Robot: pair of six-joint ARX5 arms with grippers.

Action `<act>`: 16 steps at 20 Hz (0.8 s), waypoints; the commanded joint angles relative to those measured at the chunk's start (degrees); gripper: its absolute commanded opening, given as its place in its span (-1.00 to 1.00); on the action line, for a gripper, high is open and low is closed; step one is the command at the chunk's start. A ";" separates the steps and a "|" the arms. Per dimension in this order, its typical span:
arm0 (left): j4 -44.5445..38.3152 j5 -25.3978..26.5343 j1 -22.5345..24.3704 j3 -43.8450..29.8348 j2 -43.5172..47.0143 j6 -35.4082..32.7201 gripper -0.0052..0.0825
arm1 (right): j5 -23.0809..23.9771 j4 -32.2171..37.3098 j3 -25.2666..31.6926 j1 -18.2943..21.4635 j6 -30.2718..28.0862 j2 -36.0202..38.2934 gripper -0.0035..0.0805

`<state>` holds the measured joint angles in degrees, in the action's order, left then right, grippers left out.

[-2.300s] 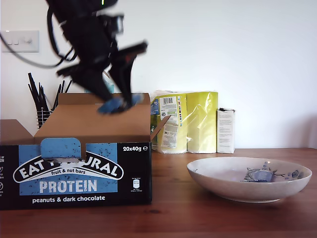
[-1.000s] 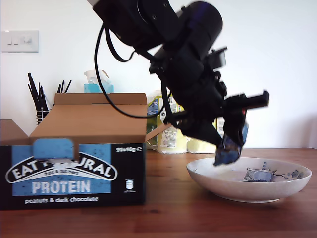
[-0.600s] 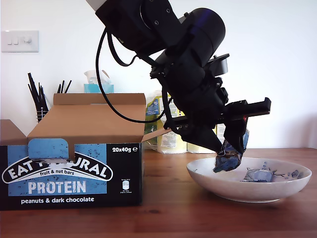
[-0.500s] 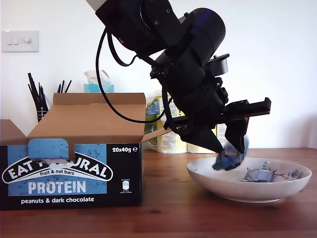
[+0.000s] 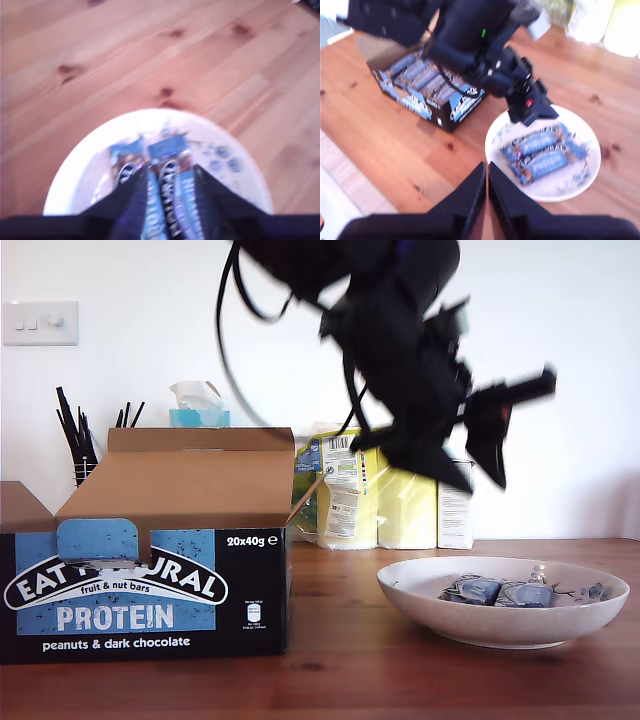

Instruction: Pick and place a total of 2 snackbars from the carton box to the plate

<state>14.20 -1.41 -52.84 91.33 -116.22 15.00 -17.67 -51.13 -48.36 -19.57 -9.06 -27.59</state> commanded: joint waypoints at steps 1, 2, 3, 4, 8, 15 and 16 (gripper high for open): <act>4.42 -2.32 -0.22 1.57 2.89 -1.88 -0.94 | -0.39 2.16 -0.31 0.11 0.20 0.28 -0.95; 6.58 -2.71 -0.22 1.95 4.20 -3.10 -0.94 | -0.33 3.26 -0.28 0.13 0.20 0.20 -0.95; 9.22 -2.40 -0.20 1.92 5.92 -4.24 -0.94 | -0.28 4.44 -0.28 0.15 0.22 -0.04 -0.95; 12.07 -0.72 0.02 1.90 7.34 -5.40 -0.94 | 0.04 5.44 -0.28 0.15 0.33 -0.33 -0.95; 16.59 3.63 2.14 -0.15 11.76 -7.39 -0.94 | 0.24 11.21 0.92 0.26 1.68 -1.95 -0.95; 9.03 3.39 7.98 -16.04 22.97 -8.41 -0.94 | 0.13 21.11 4.31 1.29 2.01 -7.10 -0.95; 7.23 3.39 9.09 -19.26 25.40 -8.63 -0.94 | 0.00 21.99 4.44 1.77 2.05 -8.02 -0.95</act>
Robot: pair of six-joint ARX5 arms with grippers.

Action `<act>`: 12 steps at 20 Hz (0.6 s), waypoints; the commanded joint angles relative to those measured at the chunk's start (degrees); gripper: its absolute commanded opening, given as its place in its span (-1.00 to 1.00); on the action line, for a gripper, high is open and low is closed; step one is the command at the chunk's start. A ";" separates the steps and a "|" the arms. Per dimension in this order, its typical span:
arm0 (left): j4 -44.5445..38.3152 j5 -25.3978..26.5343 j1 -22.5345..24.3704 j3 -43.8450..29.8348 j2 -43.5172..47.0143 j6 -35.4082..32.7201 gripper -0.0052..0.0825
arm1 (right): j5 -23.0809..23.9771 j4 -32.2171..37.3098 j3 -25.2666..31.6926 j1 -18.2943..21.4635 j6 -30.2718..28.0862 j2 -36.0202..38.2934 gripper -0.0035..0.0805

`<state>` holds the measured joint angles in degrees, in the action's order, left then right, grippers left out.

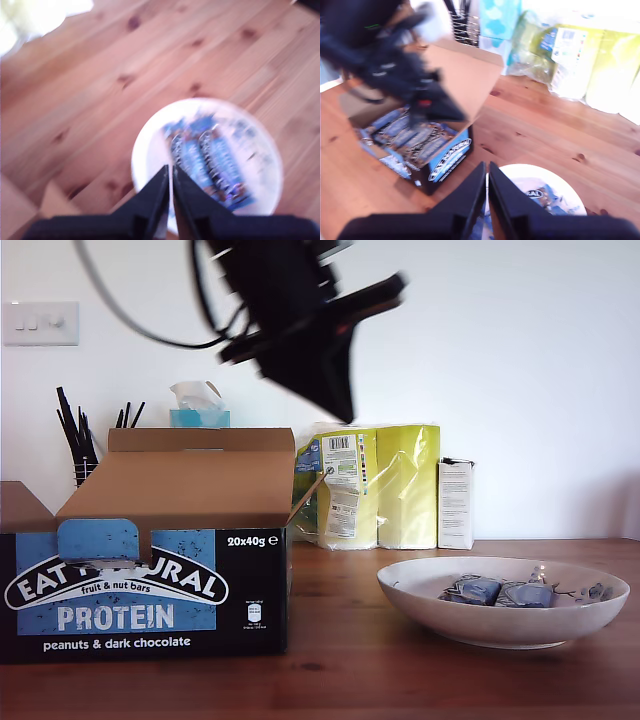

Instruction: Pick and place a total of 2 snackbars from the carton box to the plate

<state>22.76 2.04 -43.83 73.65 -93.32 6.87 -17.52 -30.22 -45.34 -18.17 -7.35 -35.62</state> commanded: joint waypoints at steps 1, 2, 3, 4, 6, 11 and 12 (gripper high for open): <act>-2.86 -0.07 1.44 -5.05 5.44 -0.52 -0.94 | -0.15 1.75 1.46 0.85 0.55 -1.14 -0.95; -4.55 -0.09 2.78 -8.24 8.15 -0.81 -0.94 | -0.26 2.51 1.46 1.33 0.61 -2.05 -0.95; -6.10 -0.07 4.26 -11.65 11.13 -1.03 -0.94 | -0.57 3.45 1.49 1.90 1.18 -2.86 -0.95; -7.54 -0.31 5.75 -14.69 14.19 -1.33 -0.94 | -1.05 4.35 1.49 2.45 1.40 -3.32 -0.95; -9.88 -1.73 9.07 -20.52 20.22 -2.45 -0.94 | -1.92 5.97 1.64 3.65 1.42 -3.61 -0.95; -12.85 -6.19 18.84 -31.61 34.77 -4.46 -0.94 | -4.02 9.75 4.90 5.33 2.97 -3.45 -0.95; -12.87 -7.10 20.61 -33.29 37.42 -4.83 -0.94 | -4.55 10.16 5.86 5.35 3.19 -3.30 -0.95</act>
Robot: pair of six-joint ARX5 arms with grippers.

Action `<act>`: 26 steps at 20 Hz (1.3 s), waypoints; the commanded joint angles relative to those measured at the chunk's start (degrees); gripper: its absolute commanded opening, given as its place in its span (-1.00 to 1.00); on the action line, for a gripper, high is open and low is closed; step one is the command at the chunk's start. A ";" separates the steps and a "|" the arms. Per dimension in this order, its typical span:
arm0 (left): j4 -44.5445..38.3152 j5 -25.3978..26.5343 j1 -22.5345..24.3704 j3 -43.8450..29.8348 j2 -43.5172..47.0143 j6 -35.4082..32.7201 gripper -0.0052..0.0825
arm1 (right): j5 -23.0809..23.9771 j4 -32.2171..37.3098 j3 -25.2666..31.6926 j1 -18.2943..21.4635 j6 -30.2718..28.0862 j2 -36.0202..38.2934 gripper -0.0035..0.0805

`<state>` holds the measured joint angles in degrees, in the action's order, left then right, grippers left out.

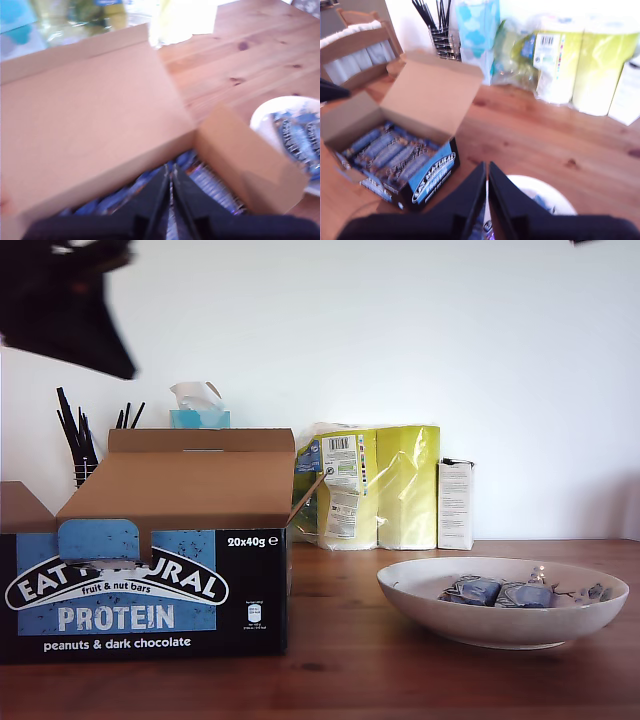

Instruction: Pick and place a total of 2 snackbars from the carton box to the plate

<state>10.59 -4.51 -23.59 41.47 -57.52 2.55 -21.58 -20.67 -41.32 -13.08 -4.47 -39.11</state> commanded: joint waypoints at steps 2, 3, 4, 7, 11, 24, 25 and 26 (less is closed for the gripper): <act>0.44 -2.36 3.19 -3.96 6.75 -1.51 -0.94 | -1.49 -0.20 3.52 0.26 1.49 1.07 -0.95; 1.62 -2.69 4.04 -5.16 9.01 -1.51 -0.94 | -1.49 -1.57 3.98 0.26 1.46 1.64 -0.95; 3.58 -2.67 4.59 -6.01 11.19 -1.49 -0.94 | -1.51 -3.23 4.20 0.31 1.44 2.36 -0.95; 9.40 -2.54 4.96 -7.39 17.40 -1.51 -0.94 | -1.46 -7.72 4.24 0.35 0.98 6.29 -0.95; 15.32 -1.75 4.96 -7.54 24.83 -1.53 -0.94 | -1.40 -13.27 4.24 0.35 0.02 13.11 -0.95; 24.59 -1.46 4.94 -7.52 31.56 -1.46 -0.94 | -1.40 -22.93 4.24 0.35 0.07 16.02 -0.95; 24.59 -1.46 4.94 -7.52 31.56 -1.49 -0.94 | -1.40 -22.95 4.24 0.35 0.07 16.02 -0.95; 24.59 -1.46 4.94 -7.52 31.56 -1.46 -0.94 | -1.38 -22.93 4.24 0.35 0.07 16.02 -0.95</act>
